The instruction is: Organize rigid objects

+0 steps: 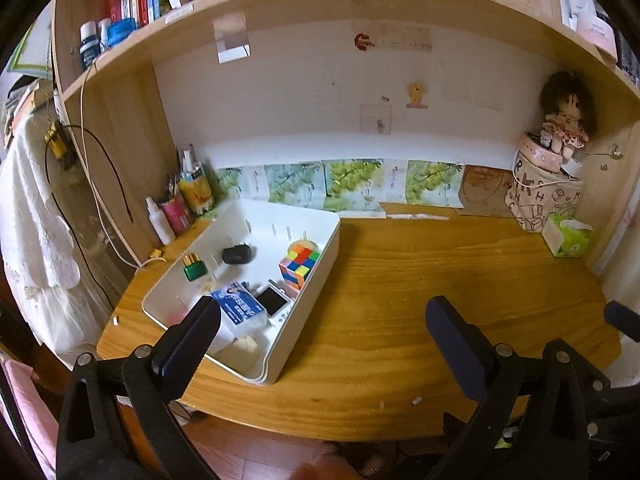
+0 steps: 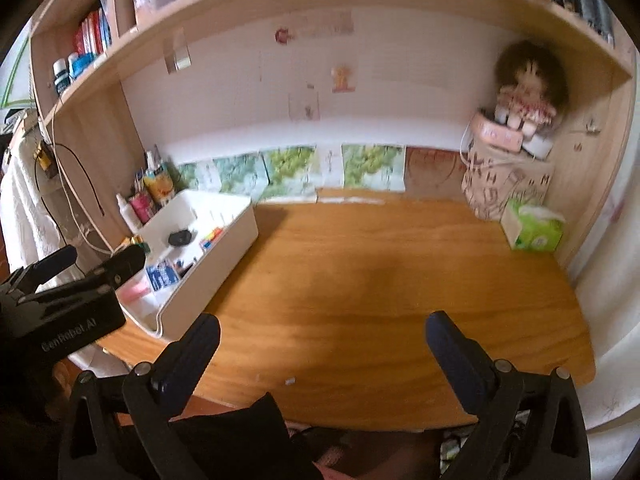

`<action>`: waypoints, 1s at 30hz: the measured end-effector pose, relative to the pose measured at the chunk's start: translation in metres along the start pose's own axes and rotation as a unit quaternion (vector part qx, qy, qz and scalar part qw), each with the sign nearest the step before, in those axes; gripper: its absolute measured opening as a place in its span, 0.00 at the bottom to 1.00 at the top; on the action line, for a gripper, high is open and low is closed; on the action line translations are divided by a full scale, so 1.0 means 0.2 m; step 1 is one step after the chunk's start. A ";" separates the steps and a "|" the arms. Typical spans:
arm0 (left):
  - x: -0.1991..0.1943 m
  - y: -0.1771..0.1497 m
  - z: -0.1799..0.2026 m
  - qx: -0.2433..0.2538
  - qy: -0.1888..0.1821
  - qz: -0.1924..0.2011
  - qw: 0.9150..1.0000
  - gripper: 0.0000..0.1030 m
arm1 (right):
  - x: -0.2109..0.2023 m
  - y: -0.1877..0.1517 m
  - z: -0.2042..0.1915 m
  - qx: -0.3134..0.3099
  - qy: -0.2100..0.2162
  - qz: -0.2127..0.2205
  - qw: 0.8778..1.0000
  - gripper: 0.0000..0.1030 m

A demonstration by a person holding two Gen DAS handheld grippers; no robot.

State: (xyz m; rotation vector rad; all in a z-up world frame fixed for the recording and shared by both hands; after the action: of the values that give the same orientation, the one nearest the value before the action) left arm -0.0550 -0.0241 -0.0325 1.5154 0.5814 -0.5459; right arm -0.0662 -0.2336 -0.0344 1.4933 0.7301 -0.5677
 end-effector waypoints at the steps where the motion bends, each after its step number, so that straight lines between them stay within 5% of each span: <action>1: 0.00 0.00 0.00 0.001 0.001 0.002 1.000 0.99 | 0.00 0.01 0.00 -0.001 0.001 0.003 1.000 1.00; 12: -0.01 0.02 0.00 0.001 0.009 0.007 1.000 0.99 | -0.02 0.07 -0.03 -0.011 -0.008 0.039 0.999 1.00; 30: -0.02 0.04 -0.02 0.006 0.002 0.026 1.000 0.99 | 0.00 0.08 -0.05 -0.015 -0.002 0.041 0.999 1.00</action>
State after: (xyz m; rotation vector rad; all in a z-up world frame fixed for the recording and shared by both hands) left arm -0.0522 -0.0200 -0.0244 1.5397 0.5413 -0.5069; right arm -0.0553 -0.2228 -0.0230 1.4873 0.6682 -0.4943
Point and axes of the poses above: each gripper's, at about its wrist camera, not at the fingertips, and x roughly the way its jaws point, z to its right, y to its top, the point moved 6 cm from there along x, roughly the way its jaws point, and after that the axes turned 5 degrees about -y, right-handed, at the moved point
